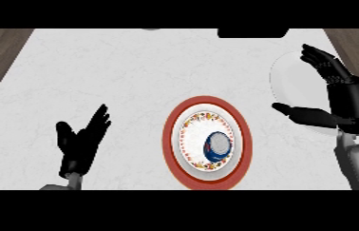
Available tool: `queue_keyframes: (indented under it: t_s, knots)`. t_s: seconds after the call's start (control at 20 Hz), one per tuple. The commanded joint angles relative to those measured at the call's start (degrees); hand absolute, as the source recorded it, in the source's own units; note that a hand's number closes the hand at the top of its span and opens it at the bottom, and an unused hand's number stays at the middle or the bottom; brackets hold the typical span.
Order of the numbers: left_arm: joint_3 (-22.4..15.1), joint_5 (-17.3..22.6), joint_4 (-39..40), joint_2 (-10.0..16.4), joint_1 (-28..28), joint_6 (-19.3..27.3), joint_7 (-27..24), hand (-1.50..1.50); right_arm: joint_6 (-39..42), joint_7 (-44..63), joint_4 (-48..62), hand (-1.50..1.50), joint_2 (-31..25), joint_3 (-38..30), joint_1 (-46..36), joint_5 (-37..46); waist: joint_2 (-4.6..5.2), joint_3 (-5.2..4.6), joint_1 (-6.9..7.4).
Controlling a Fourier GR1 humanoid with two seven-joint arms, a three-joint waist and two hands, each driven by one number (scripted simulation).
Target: Pick the can from the plate and place it in the plate
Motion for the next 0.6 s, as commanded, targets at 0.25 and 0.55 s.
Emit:
queue_keyframes:
  t_s: [0.25, 0.55]
  knots:
    - [-1.79, -1.58, 0.04, -2.19, 2.13, 0.55, -0.85, 0.00, 14.30, 15.52, -10.25, -1.50, -14.57, 8.11, 1.62, 6.53, -0.23, -0.21, -0.08]
    - [0.04, -1.05, 1.93, -1.74, -2.92, -0.50, 2.66, 0.00, 17.14, 30.01, -17.99, -1.50, -13.97, 14.62, -0.90, 11.84, -0.02, -0.12, 0.02]
